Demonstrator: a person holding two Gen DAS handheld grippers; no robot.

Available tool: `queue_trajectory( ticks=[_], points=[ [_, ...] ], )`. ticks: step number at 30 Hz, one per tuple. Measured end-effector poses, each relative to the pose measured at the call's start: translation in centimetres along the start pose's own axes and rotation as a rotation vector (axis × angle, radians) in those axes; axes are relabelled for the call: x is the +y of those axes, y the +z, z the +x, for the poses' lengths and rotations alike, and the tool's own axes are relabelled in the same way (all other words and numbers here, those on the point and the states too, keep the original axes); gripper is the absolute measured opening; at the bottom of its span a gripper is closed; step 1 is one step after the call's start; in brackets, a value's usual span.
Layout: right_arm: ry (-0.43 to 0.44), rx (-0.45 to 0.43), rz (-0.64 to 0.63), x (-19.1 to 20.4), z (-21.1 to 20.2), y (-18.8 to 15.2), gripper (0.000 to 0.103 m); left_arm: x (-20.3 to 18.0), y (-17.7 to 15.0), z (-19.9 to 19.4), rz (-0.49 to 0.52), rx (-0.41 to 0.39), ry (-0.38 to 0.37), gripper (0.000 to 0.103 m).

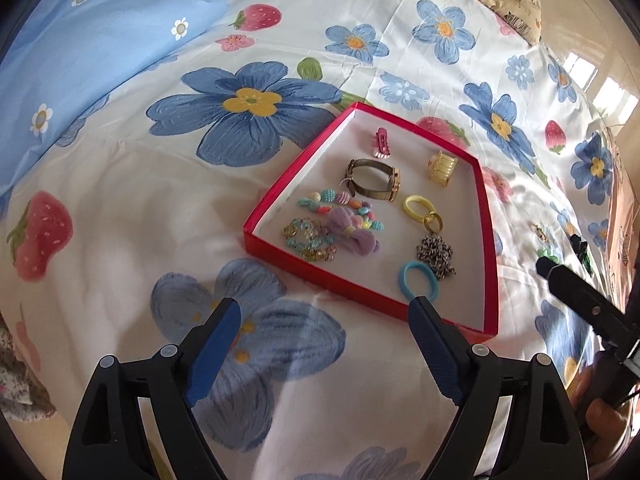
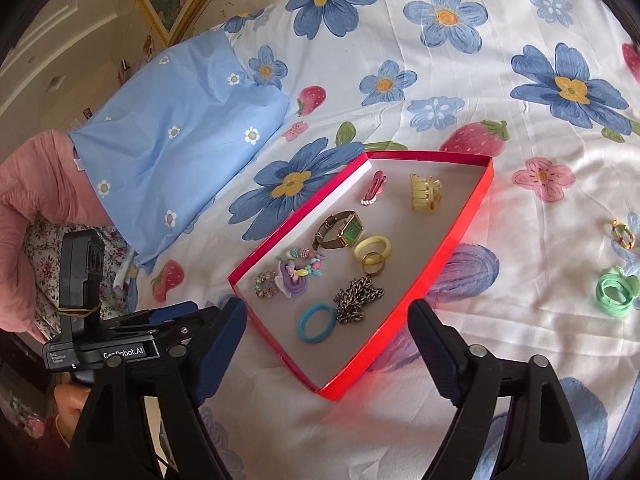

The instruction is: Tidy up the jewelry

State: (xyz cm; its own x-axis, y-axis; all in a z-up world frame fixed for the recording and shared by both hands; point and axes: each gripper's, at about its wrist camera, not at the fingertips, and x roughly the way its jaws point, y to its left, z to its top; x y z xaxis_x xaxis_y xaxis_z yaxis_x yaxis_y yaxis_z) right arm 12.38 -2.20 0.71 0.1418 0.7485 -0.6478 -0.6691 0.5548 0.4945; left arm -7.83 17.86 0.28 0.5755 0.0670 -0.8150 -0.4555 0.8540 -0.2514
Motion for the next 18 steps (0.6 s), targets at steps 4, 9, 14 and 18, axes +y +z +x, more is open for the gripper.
queue_trajectory(
  ticks=[4,9,14,18],
  points=[
    [-0.021,0.002,-0.039,1.1,-1.3,0.9,0.085,-0.5,0.6,-1.9,0.046,-0.03,0.034,0.086],
    [-0.146,-0.032,-0.183,4.1,-4.2,3.7,0.093,-2.3,2.0,-6.3,0.135,-0.135,0.052,0.098],
    [-0.196,-0.06,-0.237,5.6,-6.0,4.6,0.103,-4.1,1.0,-9.4,0.208,-0.281,0.141,0.103],
    [-0.216,-0.062,-0.222,5.1,-4.9,2.4,0.103,-4.3,-1.3,-8.7,0.209,-0.29,0.176,0.103]
  ],
)
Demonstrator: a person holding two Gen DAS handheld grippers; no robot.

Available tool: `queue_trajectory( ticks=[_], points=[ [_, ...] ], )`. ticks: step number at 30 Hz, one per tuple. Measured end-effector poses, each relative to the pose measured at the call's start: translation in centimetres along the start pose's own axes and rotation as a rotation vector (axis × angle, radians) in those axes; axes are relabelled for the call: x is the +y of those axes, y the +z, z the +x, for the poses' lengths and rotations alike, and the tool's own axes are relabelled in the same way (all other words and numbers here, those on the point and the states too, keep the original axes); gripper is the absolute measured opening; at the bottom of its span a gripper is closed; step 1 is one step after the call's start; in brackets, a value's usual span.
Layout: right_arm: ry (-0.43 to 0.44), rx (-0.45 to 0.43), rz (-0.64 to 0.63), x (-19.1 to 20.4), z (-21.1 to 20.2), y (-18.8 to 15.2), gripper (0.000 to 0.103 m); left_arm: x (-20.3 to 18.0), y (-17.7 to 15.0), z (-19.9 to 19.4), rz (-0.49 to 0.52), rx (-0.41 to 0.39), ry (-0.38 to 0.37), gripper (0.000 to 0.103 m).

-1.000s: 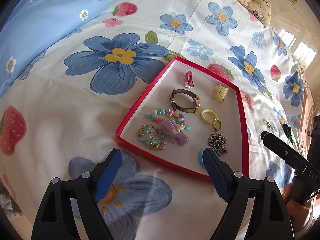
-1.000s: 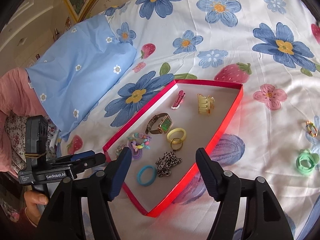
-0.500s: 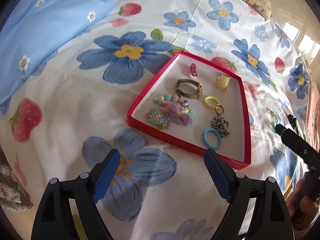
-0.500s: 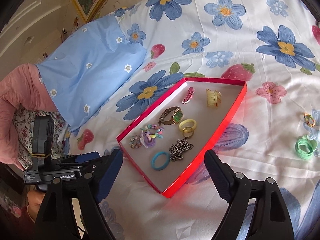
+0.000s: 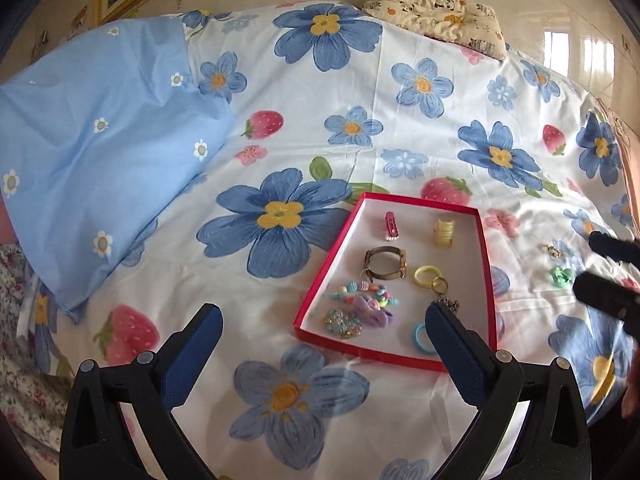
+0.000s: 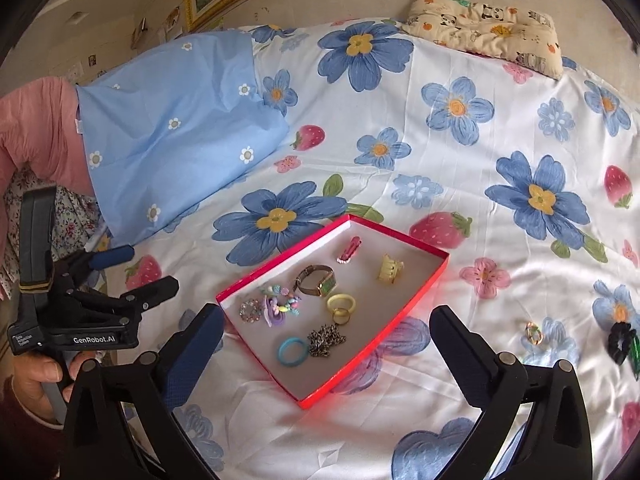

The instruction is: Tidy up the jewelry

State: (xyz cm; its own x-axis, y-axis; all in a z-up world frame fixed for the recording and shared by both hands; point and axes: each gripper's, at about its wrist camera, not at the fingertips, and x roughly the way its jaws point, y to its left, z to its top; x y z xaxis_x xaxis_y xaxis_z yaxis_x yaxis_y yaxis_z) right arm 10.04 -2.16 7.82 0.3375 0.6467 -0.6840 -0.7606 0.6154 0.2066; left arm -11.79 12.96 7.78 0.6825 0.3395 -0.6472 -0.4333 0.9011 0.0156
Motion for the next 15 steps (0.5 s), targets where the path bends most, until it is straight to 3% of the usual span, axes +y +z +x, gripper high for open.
queue_trajectory(
  ticks=[8,15],
  points=[
    [-0.031,-0.004,0.022,-0.2,1.8,-3.8,0.103,-0.4,-3.5,1.8,-0.048,0.003,0.017,0.103],
    [-0.033,0.042,0.022,-0.4,2.8,-5.2,0.103,-0.6,-3.8,3.3,-0.029,0.047,0.011,0.103]
  ],
)
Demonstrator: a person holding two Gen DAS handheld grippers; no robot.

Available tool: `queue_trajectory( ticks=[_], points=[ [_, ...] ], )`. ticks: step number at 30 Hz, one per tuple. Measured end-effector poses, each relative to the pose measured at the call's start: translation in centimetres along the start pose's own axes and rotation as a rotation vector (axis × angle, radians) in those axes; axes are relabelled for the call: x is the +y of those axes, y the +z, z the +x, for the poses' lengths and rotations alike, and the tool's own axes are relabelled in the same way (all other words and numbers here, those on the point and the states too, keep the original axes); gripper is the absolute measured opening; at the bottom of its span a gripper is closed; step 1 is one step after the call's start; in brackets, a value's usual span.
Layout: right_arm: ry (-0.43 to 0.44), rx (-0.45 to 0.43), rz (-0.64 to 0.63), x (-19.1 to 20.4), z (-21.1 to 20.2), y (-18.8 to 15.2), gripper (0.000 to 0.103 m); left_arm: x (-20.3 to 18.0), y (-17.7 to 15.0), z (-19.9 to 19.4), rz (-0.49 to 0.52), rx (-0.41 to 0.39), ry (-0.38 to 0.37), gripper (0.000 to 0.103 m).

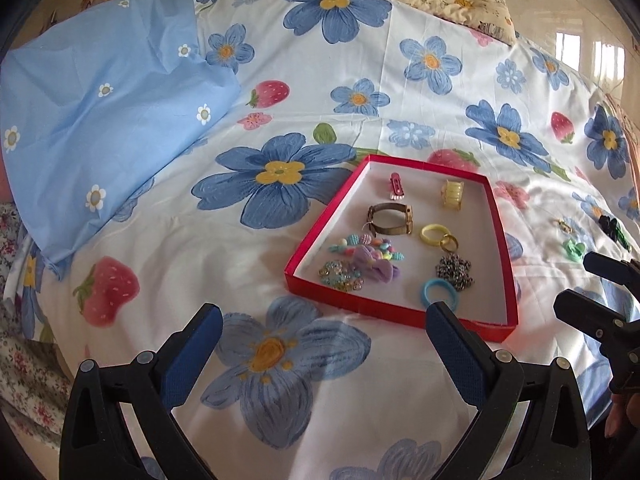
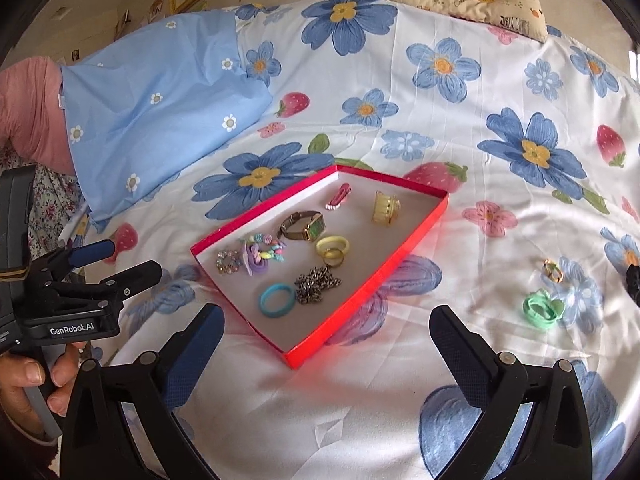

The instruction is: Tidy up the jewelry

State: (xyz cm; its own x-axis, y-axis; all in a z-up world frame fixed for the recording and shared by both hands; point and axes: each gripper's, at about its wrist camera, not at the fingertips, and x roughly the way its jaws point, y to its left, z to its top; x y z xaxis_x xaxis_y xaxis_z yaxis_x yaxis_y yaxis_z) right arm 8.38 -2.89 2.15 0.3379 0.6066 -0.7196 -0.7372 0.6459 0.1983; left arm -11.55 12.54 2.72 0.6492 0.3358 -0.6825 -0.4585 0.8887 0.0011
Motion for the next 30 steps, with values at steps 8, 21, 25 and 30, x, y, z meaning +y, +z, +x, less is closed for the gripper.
queue_trajectory(
  ticks=[8,21,25,30],
  points=[
    [-0.011,0.016,-0.009,0.4,0.0,-0.4,0.103,-0.2,-0.3,-1.5,0.017,-0.013,-0.013,0.103],
    [-0.026,-0.061,0.044,-1.1,-1.2,-0.7,0.103,-0.5,-1.2,-3.6,0.029,-0.063,-0.024,0.103],
    [-0.026,-0.069,0.052,-1.2,-1.3,-0.9,0.103,-0.5,-1.3,-3.8,0.031,-0.071,-0.018,0.103],
    [-0.021,-0.068,0.047,-1.1,-1.3,-1.1,0.103,-0.4,-1.2,-3.8,0.025,-0.069,-0.018,0.103]
  ],
)
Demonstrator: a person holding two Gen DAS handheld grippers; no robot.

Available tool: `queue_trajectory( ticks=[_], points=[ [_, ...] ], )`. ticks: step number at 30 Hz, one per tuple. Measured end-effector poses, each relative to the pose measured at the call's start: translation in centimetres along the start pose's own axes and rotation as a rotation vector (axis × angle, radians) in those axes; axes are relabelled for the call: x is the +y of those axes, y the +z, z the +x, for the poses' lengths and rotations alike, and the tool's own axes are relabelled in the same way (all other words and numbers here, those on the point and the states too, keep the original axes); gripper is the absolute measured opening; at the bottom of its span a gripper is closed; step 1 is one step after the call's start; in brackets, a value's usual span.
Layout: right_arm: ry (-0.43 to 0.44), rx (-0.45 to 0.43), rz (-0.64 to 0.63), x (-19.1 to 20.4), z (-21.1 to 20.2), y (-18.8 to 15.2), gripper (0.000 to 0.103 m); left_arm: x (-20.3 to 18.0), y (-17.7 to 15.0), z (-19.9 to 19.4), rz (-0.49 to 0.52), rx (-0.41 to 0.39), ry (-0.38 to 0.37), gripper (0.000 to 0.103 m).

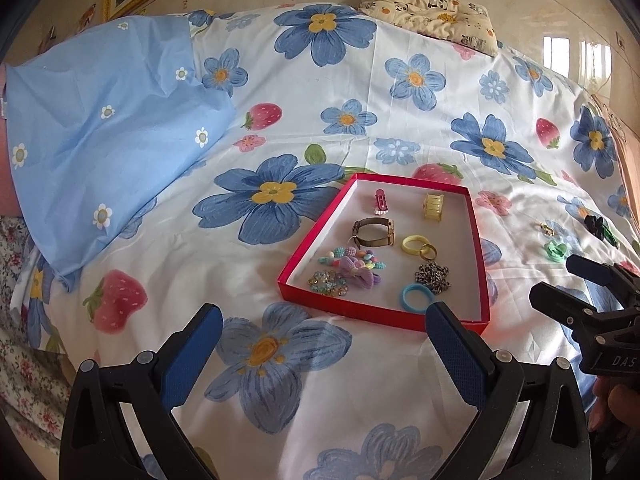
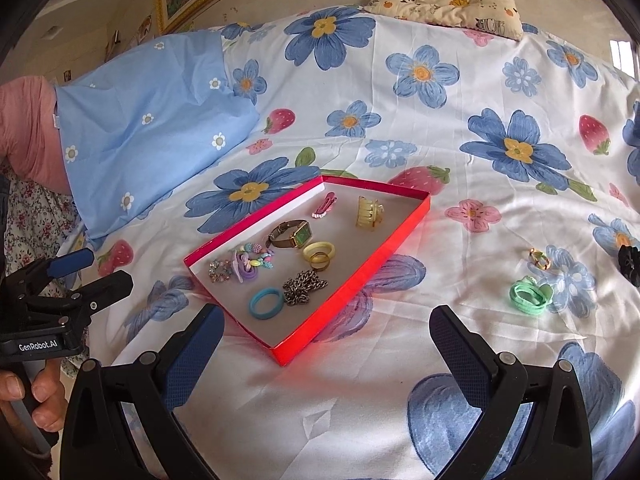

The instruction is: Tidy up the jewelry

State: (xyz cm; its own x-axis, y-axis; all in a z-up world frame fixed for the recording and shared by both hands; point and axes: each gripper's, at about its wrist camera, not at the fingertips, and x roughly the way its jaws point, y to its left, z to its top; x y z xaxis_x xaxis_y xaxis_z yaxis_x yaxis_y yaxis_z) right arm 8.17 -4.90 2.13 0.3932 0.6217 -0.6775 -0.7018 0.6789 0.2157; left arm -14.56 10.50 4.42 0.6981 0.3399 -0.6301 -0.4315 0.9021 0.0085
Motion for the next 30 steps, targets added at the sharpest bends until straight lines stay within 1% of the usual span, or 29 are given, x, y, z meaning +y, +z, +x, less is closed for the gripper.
queue_trajectory(
  ticks=[30],
  points=[
    [0.013,0.014,-0.009,0.84,0.33,-0.31,0.103,-0.38,-0.12,0.61,0.014,0.022,-0.002,0.103]
  ],
)
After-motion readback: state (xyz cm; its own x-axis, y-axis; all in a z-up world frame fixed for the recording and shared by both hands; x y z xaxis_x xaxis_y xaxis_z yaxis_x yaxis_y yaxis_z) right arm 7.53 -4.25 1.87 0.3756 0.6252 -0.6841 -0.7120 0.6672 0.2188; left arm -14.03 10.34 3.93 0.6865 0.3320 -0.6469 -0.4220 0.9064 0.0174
